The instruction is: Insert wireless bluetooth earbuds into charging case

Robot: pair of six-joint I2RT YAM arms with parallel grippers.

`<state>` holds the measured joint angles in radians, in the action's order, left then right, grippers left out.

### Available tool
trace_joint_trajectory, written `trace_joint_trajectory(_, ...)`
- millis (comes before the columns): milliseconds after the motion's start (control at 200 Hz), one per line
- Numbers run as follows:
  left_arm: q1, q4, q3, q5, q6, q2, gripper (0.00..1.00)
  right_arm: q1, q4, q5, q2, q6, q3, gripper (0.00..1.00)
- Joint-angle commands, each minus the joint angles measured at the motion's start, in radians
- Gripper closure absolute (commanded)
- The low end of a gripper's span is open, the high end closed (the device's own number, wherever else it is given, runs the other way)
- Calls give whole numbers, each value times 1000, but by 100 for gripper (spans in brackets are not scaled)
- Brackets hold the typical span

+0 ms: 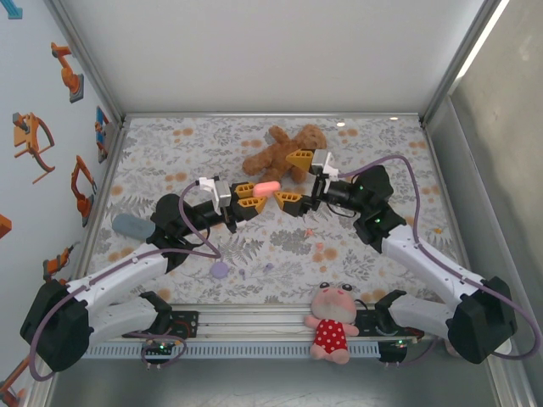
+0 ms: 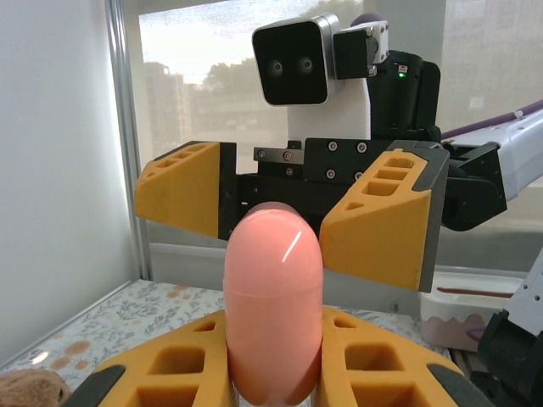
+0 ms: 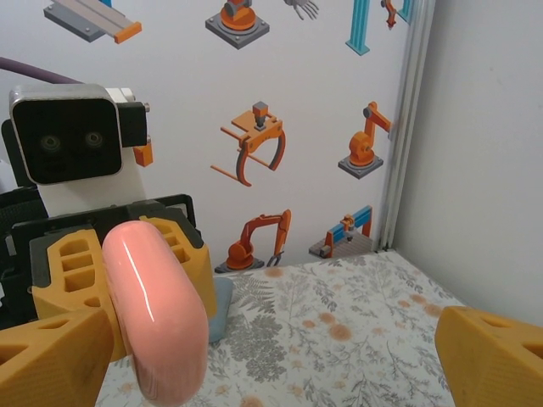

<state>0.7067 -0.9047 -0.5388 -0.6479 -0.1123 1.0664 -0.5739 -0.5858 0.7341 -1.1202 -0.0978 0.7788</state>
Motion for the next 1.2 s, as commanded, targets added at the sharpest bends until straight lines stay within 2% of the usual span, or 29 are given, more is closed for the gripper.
trace_joint_trajectory(0, 3, -31, -35, -19, 31, -3, 80, -7, -34, -27, 2, -4, 38, 4)
trace_joint_trajectory(871, 2, 16, -30, -21, 47, -37, 82, -6, 11, -90, -35, 1, 127, 6)
trace_joint_trajectory(1067, 3, 41, -25, -18, 45, -54, 82, -7, 40, -92, 6, -20, 155, 6)
trace_joint_trajectory(1192, 3, 50, -13, -9, 48, -63, 82, -7, 141, -166, 62, -13, 164, 6)
